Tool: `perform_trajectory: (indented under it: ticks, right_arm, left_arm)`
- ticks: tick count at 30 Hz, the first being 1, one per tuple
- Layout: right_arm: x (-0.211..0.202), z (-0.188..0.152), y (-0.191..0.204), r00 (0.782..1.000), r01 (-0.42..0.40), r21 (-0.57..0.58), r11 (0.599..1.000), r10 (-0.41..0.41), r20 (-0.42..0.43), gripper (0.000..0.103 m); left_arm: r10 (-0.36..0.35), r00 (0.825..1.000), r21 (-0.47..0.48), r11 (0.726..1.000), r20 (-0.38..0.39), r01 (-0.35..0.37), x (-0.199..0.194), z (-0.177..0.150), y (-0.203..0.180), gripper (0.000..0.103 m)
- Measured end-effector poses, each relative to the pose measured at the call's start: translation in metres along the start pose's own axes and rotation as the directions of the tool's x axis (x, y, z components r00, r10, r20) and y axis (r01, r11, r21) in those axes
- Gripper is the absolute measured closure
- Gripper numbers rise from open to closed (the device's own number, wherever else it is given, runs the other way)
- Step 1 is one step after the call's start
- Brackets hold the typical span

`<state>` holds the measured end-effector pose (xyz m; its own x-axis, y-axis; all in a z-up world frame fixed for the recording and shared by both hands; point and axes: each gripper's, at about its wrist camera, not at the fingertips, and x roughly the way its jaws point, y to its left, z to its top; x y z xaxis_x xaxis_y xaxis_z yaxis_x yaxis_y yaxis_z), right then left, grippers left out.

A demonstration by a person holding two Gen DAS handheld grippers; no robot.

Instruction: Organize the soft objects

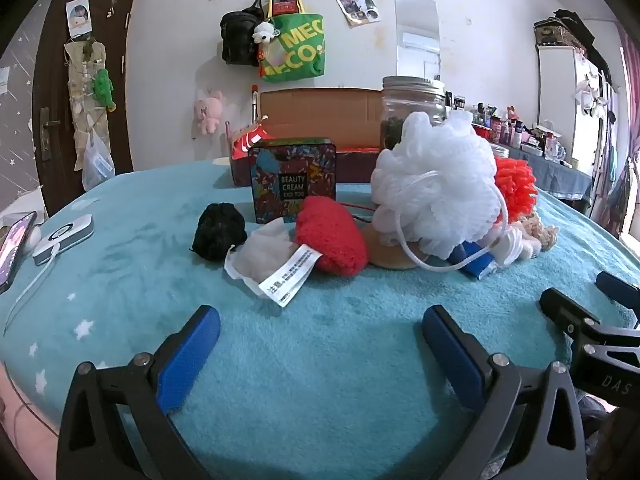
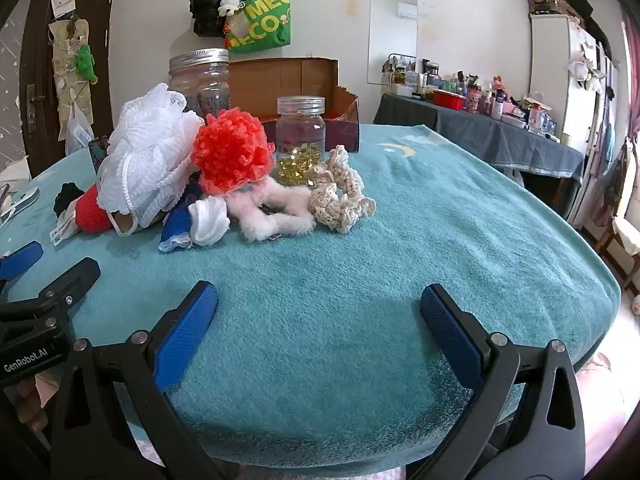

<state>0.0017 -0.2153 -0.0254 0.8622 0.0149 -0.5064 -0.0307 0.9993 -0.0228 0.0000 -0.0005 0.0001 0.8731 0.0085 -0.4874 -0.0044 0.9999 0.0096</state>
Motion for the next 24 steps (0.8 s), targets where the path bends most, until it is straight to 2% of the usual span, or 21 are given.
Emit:
perform_trajectory:
  ticks: [24]
  right_arm:
    - [0.0003, -0.0001, -0.0005, 1.000, -0.001, 0.001, 1.000, 0.001, -0.002, 0.000]
  left_arm:
    - [-0.004, 1.000, -0.006, 1.000, -0.005, 0.004, 0.0002, 0.0000, 0.0002, 0.000]
